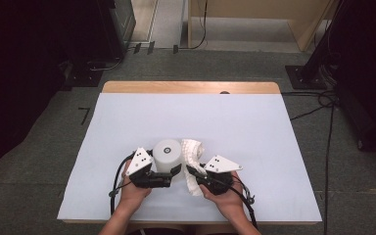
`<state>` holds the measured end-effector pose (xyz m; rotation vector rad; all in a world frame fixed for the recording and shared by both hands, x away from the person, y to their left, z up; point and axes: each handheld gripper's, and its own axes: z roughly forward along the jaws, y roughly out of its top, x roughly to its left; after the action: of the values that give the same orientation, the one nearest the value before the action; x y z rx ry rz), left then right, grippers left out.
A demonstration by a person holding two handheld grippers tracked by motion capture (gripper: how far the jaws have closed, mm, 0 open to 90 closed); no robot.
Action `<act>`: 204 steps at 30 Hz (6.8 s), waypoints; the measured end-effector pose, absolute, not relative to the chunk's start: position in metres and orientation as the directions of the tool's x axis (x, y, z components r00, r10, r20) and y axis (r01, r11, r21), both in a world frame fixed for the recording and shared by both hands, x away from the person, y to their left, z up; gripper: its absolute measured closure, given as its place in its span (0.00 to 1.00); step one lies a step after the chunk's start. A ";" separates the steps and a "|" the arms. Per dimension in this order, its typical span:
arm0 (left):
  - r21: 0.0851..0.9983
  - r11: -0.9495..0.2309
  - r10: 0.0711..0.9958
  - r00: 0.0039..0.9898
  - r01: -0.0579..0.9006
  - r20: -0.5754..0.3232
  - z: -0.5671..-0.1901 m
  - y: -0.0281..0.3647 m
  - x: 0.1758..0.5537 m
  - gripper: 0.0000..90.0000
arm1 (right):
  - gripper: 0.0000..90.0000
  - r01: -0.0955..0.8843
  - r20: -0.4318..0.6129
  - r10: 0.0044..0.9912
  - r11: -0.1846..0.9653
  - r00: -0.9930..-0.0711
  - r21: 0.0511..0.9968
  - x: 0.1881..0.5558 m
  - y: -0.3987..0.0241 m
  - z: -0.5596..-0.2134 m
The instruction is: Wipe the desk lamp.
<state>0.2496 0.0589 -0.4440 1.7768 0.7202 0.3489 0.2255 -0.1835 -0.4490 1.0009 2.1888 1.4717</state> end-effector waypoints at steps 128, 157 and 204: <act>0.920 -0.180 0.580 0.793 0.348 -0.186 -0.454 0.044 0.250 0.10 | 0.85 0.290 0.148 0.705 0.086 -0.694 0.953 0.206 -0.200 -0.408; 0.953 -0.214 0.736 0.677 0.213 0.014 -0.470 0.059 0.261 0.10 | 0.84 0.457 0.229 0.772 0.088 -0.593 0.885 0.228 -0.206 -0.446; 0.961 -0.066 0.697 0.702 0.269 -0.148 -0.439 0.056 0.245 0.10 | 0.84 0.413 0.235 0.716 0.081 -0.657 0.907 0.222 -0.190 -0.454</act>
<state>0.2448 0.0557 -0.4390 1.6450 0.7936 0.4205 0.2217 -0.1904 -0.4540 1.1315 2.0904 1.6032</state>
